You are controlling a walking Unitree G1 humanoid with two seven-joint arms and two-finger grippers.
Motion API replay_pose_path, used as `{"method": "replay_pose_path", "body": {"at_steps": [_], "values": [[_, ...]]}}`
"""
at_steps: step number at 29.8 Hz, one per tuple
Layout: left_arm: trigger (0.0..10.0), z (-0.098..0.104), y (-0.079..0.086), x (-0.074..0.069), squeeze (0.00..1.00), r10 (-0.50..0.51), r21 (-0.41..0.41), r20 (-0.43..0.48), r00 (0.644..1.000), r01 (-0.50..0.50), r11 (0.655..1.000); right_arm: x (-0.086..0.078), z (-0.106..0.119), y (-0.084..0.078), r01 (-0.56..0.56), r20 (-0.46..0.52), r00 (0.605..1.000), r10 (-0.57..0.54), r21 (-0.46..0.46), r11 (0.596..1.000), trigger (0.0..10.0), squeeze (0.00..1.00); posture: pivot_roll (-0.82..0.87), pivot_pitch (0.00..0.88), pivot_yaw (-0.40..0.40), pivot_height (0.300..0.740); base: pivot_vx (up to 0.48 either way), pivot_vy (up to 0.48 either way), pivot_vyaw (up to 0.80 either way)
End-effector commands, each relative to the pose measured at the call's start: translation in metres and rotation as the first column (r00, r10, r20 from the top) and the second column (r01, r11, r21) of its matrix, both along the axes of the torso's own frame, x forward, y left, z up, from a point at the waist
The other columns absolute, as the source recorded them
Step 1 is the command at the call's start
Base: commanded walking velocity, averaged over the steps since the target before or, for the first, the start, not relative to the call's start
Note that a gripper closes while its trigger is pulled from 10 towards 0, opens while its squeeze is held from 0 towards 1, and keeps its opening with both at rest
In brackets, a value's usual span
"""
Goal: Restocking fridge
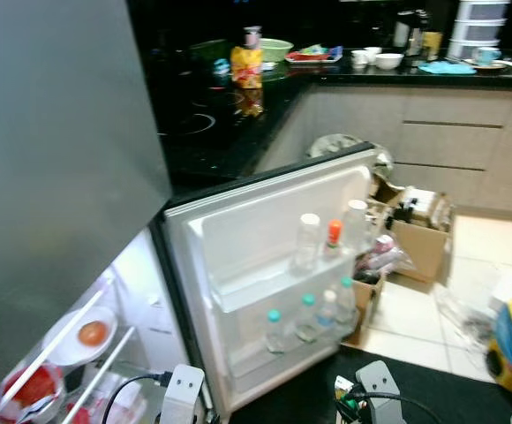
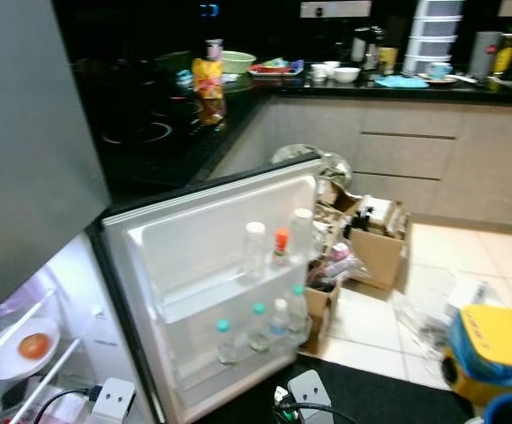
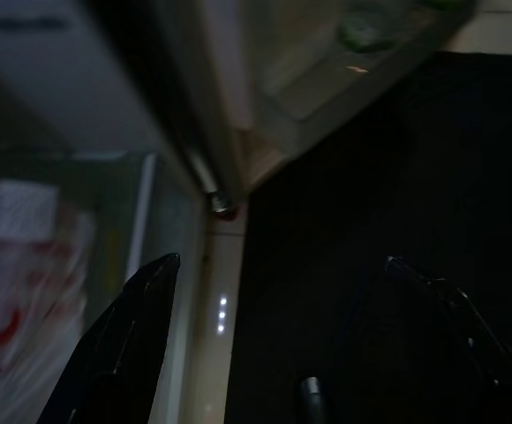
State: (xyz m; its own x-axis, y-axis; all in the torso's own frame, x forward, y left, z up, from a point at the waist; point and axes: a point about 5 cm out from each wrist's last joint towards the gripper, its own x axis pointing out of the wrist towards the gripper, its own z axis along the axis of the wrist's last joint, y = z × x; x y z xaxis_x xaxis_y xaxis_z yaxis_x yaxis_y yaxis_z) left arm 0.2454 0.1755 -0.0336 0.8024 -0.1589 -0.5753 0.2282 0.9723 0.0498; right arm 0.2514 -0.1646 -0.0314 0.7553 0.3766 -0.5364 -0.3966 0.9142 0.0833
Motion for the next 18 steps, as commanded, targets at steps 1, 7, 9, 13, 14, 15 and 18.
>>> {"method": "replay_pose_path", "body": {"at_steps": [1,7,9,13,14,15,18], "values": [[10.0,-0.0063,-0.003,-0.0061,0.0,-0.006,0.008,-0.032,0.999,0.006,1.0,-0.0014,-0.0009,0.0011,-0.001,-0.002,1.0,0.001,0.0,1.0,10.0,0.0,-0.05,0.064,0.021,0.74,0.0,0.0,0.8],[10.0,-0.008,-0.0081,-0.0069,0.0,-0.01,0.023,-0.038,0.999,0.011,1.0,0.0026,0.0028,0.0034,-0.018,0.022,1.0,0.018,-0.002,1.0,10.0,0.0,-0.05,0.07,0.018,0.74,0.0,0.0,0.8],[10.0,-0.0086,-0.0085,-0.0073,0.0,-0.012,0.021,-0.043,0.999,0.013,1.0,0.0035,0.0034,0.004,-0.02,0.024,1.0,0.02,-0.003,1.0,10.0,0.0,-0.04,0.07,0.017,0.74,0.0,0.0,0.8],[10.0,-0.0087,-0.0087,-0.0074,0.0,-0.014,0.024,-0.044,0.999,0.015,1.0,0.004,0.0038,0.0043,-0.019,0.026,0.999,0.019,-0.003,1.0,10.0,0.0,-0.04,0.072,0.015,0.74,0.0,0.0,0.8],[10.0,-0.0089,-0.0086,-0.0075,0.0,-0.016,0.029,-0.046,0.999,0.017,0.999,0.0041,0.0038,0.0047,-0.02,0.027,0.999,0.02,-0.003,1.0,10.0,0.0,-0.04,0.072,0.015,0.74,0.0,0.0,0.8],[10.0,-0.0093,-0.0086,-0.0077,0.0,-0.025,0.04,-0.048,0.999,0.027,0.999,0.0041,0.0038,0.0051,-0.021,0.027,0.999,0.021,-0.004,1.0,10.0,0.0,-0.04,0.072,0.016,0.74,0.0,0.0,0.8],[10.0,-0.0099,-0.0089,-0.0078,0.0,-0.039,0.053,-0.054,0.998,0.042,0.998,0.0041,0.0037,0.0055,-0.02,0.028,0.999,0.02,-0.005,1.0,10.0,0.0,-0.03,0.075,0.017,0.74,0.0,0.0,0.8]]}}
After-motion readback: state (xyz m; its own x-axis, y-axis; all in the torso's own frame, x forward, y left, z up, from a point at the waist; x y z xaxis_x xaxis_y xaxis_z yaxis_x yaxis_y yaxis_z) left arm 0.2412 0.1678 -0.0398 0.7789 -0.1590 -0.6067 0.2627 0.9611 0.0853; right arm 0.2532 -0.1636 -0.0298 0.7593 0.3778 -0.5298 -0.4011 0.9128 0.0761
